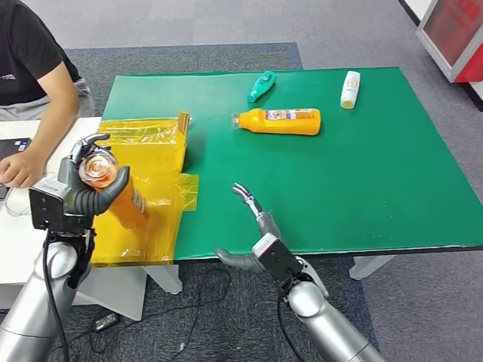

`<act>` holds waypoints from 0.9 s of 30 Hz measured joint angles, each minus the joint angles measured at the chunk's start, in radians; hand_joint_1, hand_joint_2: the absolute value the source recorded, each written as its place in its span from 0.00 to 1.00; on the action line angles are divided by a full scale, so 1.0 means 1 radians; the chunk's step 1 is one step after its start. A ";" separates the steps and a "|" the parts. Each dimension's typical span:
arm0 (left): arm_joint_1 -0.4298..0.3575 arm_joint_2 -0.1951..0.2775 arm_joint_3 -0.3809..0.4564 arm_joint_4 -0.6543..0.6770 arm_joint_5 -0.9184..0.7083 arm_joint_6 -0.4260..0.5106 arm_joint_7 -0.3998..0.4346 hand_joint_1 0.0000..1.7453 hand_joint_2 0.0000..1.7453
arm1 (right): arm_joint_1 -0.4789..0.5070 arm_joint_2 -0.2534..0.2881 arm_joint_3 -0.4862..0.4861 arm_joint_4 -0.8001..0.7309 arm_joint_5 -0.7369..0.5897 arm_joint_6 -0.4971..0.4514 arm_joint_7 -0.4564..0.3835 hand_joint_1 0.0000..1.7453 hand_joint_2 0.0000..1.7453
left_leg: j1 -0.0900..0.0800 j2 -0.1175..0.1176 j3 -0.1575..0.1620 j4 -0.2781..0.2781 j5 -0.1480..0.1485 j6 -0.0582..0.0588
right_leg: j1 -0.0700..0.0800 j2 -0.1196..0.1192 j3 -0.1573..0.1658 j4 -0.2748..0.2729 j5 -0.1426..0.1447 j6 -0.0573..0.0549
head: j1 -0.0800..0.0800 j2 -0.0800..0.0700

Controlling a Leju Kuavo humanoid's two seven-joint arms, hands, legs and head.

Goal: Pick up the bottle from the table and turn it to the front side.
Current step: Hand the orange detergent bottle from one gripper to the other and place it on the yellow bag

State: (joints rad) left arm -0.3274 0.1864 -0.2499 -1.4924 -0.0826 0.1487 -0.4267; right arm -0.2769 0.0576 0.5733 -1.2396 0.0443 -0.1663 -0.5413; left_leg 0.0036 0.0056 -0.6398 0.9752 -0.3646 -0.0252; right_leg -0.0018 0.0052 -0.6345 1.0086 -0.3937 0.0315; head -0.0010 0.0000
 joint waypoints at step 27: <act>-0.231 -0.032 -0.168 0.474 -0.549 0.265 -0.124 1.00 1.00 | -0.035 0.054 0.008 0.031 0.004 0.111 0.002 0.00 1.00 | 0.000 0.000 0.000 0.000 0.001 -0.001 | 0.000 0.000 0.000 0.000 0.002 -0.001 | 0.000 0.000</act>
State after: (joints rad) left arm -0.5587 0.1546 -0.4176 -1.0188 -0.6316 0.4136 -0.5508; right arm -0.3119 0.1112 0.5817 -1.2083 0.0483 -0.0557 -0.5394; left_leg 0.0036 0.0058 -0.6395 0.9752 -0.3633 -0.0258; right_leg -0.0018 0.0055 -0.6347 1.0087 -0.3917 0.0304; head -0.0012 0.0000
